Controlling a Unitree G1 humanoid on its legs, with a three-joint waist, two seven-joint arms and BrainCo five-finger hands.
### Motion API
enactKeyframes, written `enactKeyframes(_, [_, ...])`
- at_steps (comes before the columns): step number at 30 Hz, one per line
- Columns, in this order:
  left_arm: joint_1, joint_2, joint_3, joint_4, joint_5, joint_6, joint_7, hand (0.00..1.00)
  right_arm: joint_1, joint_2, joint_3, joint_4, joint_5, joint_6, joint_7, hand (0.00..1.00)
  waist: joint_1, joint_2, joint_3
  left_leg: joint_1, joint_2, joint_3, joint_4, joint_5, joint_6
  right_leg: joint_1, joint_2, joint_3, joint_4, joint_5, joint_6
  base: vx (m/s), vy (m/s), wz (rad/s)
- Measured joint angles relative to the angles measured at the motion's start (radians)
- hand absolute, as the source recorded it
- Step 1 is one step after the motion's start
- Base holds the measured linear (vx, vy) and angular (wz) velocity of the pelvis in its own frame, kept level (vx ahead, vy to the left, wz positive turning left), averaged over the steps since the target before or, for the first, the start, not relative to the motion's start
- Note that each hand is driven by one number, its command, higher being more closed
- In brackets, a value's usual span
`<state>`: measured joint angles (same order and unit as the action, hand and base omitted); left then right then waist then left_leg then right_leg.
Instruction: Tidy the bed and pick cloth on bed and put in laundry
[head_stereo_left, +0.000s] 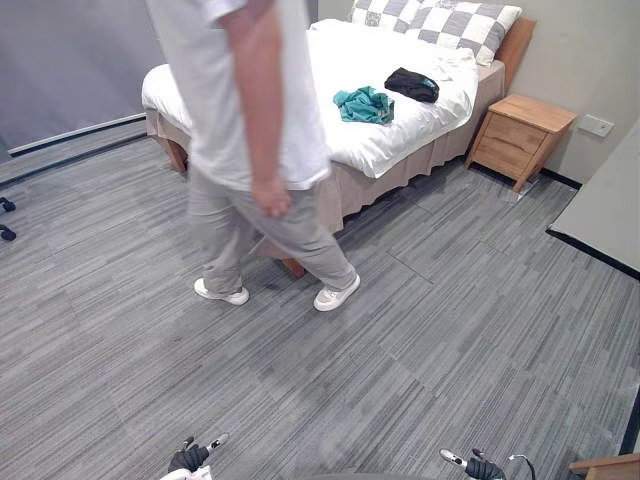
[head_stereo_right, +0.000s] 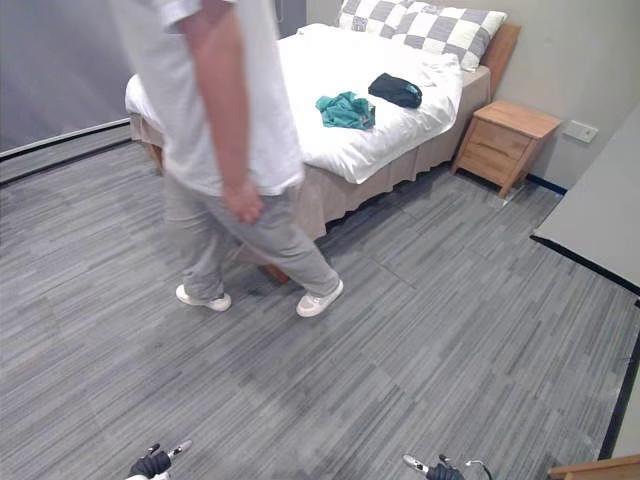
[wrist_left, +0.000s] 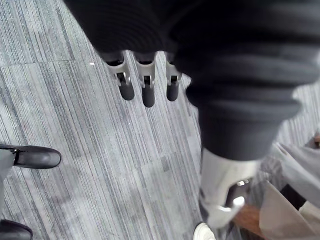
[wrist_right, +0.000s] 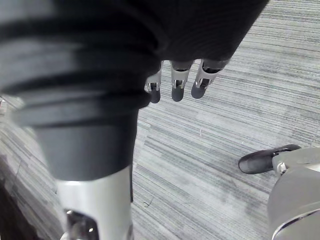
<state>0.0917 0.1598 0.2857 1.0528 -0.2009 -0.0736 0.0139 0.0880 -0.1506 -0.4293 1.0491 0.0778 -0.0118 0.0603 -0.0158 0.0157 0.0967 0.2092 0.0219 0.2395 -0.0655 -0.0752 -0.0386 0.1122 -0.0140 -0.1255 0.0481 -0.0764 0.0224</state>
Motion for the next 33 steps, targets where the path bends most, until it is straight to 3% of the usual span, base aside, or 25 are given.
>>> enactKeyframes(7, [0.015,-0.028,0.011,-0.001,0.001,-0.005,-0.004,0.0,-0.002,0.042,0.0,-0.001,-0.002,-0.006,0.0,0.0,0.001,0.0,0.001,0.0,-0.001,0.009,-0.002,-0.001,0.001,-0.007,-0.002,0.0,-0.003,-0.003,-0.005,-0.06,-0.023,-0.03])
enactKeyframes(22, [0.016,-0.028,0.008,-0.002,0.003,-0.006,0.004,0.0,0.028,0.042,0.001,-0.004,-0.034,-0.007,-0.002,0.0,0.001,-0.004,-0.001,-0.005,0.001,0.011,-0.004,0.0,0.001,-0.006,0.001,-0.004,-0.011,0.001,-0.011,-0.02,-0.023,0.0])
enactKeyframes(30, [0.0,0.004,-0.03,-0.018,0.0,-0.003,0.004,0.0,0.016,0.043,0.003,-0.004,-0.037,-0.006,-0.001,0.0,0.0,-0.019,0.042,0.002,-0.001,0.017,0.02,-0.005,-0.006,-0.06,-0.018,-0.008,0.14,-0.067,-0.014,-0.04,-0.013,-0.02])
enactKeyframes(33, [0.001,0.006,-0.027,-0.022,-0.001,-0.003,0.006,0.0,0.015,0.042,0.002,-0.002,-0.037,-0.005,-0.001,0.0,0.0,-0.016,0.063,-0.011,0.012,0.039,0.081,-0.045,-0.014,-0.06,-0.017,-0.016,0.152,-0.092,-0.025,-0.1,-0.05,-0.12])
